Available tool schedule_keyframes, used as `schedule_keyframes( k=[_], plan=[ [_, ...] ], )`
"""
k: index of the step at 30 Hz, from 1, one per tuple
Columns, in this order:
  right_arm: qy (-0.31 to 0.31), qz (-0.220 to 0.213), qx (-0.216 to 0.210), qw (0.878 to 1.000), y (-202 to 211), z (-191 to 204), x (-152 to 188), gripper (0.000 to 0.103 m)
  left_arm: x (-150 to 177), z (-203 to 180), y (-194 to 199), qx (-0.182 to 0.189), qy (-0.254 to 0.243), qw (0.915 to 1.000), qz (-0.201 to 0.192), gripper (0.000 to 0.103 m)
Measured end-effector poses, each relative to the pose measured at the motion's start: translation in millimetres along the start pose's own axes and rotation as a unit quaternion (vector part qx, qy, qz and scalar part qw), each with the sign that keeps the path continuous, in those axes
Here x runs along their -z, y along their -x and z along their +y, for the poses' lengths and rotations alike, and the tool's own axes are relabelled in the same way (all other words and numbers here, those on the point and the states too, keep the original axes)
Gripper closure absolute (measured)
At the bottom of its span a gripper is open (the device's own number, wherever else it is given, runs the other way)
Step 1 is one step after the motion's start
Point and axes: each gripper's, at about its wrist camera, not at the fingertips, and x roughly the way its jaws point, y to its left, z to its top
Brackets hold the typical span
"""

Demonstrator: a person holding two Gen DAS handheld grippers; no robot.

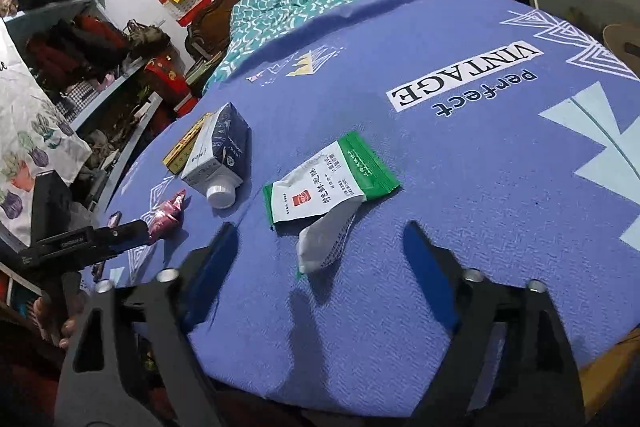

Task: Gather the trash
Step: 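Grasp the pink foil wrapper with left tool while right reaches back to the green packet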

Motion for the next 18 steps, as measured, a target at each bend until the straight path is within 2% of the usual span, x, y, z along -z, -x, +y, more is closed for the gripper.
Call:
schedule_keyframes(
  k=[3,10,15,17,18],
  plan=[
    [-0.010,-0.004,0.006,1.000,0,-9,-7,0.031,0,2,1,-0.001,0.001,1.0000,-0.002,0.055],
    [-0.061,0.007,-0.010,0.998,-18,-25,-19,0.041,-1,5,-10,0.010,0.013,0.9998,0.013,0.054],
    [-0.015,0.008,0.028,0.999,-35,-5,-21,0.040,-8,-2,-19,0.005,0.000,0.9999,0.013,0.048],
    [0.027,0.015,0.056,0.998,-45,12,-21,0.040,-11,-6,-23,0.000,-0.004,1.0000,0.009,0.054],
    [0.053,0.019,0.073,0.996,-50,21,-19,0.044,-12,-8,-26,-0.006,-0.008,0.9999,0.007,0.064]
  ],
)
